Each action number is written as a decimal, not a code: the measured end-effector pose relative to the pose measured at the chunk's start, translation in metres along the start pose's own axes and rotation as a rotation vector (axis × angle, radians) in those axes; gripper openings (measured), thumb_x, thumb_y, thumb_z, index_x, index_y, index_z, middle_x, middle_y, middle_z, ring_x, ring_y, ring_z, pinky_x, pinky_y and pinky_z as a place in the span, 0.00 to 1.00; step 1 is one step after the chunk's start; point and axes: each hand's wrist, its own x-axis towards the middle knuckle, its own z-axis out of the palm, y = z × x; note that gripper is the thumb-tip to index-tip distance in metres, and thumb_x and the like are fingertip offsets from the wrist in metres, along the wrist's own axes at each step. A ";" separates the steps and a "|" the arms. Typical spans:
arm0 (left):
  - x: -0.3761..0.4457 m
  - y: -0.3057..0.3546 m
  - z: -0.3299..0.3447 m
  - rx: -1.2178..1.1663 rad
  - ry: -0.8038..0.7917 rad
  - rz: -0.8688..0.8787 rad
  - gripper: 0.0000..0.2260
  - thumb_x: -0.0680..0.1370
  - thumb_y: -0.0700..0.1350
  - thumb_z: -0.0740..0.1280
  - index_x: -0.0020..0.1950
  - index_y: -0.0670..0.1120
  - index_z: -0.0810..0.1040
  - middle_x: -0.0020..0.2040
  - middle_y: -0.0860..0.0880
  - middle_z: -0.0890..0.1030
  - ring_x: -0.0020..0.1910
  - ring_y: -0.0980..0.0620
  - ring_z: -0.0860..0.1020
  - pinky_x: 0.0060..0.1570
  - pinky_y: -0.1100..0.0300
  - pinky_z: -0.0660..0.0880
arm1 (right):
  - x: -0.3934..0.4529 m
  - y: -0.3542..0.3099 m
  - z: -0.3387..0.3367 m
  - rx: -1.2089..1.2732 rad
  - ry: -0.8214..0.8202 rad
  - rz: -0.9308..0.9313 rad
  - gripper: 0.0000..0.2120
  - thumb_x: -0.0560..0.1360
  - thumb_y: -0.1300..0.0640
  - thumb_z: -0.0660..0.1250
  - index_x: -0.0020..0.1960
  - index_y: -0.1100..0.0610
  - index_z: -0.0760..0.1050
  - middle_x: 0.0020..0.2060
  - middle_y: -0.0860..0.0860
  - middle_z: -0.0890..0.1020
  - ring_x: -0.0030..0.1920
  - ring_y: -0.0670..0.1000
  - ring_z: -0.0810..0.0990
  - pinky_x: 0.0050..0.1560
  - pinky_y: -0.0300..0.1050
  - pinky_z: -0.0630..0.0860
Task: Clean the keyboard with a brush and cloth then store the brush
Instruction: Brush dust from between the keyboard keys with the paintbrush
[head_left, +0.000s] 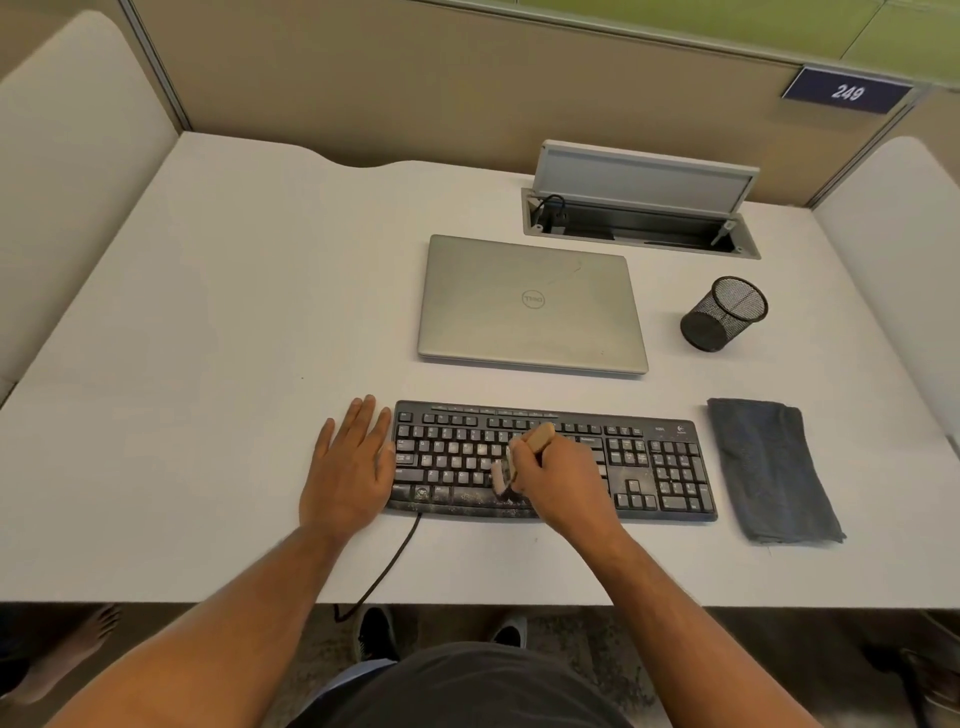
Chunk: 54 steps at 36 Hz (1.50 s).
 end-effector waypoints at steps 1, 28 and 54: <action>0.000 0.000 0.000 0.000 -0.001 -0.001 0.29 0.84 0.55 0.43 0.82 0.48 0.61 0.83 0.50 0.56 0.82 0.53 0.51 0.81 0.47 0.49 | -0.001 -0.001 0.000 0.041 0.011 -0.013 0.17 0.86 0.47 0.60 0.45 0.54 0.80 0.32 0.47 0.82 0.30 0.44 0.77 0.32 0.38 0.72; 0.000 0.002 -0.003 0.020 -0.015 -0.002 0.29 0.84 0.56 0.42 0.83 0.48 0.59 0.83 0.50 0.55 0.82 0.53 0.50 0.81 0.47 0.50 | -0.005 -0.004 0.007 -0.081 -0.036 -0.081 0.14 0.86 0.46 0.59 0.51 0.51 0.80 0.35 0.44 0.81 0.36 0.44 0.79 0.38 0.40 0.73; 0.000 0.002 -0.003 0.020 -0.029 -0.007 0.29 0.83 0.56 0.40 0.83 0.49 0.58 0.84 0.50 0.54 0.82 0.54 0.48 0.81 0.47 0.48 | -0.008 -0.006 0.020 -0.042 -0.067 -0.091 0.15 0.86 0.46 0.60 0.50 0.53 0.81 0.34 0.47 0.83 0.33 0.44 0.79 0.34 0.35 0.72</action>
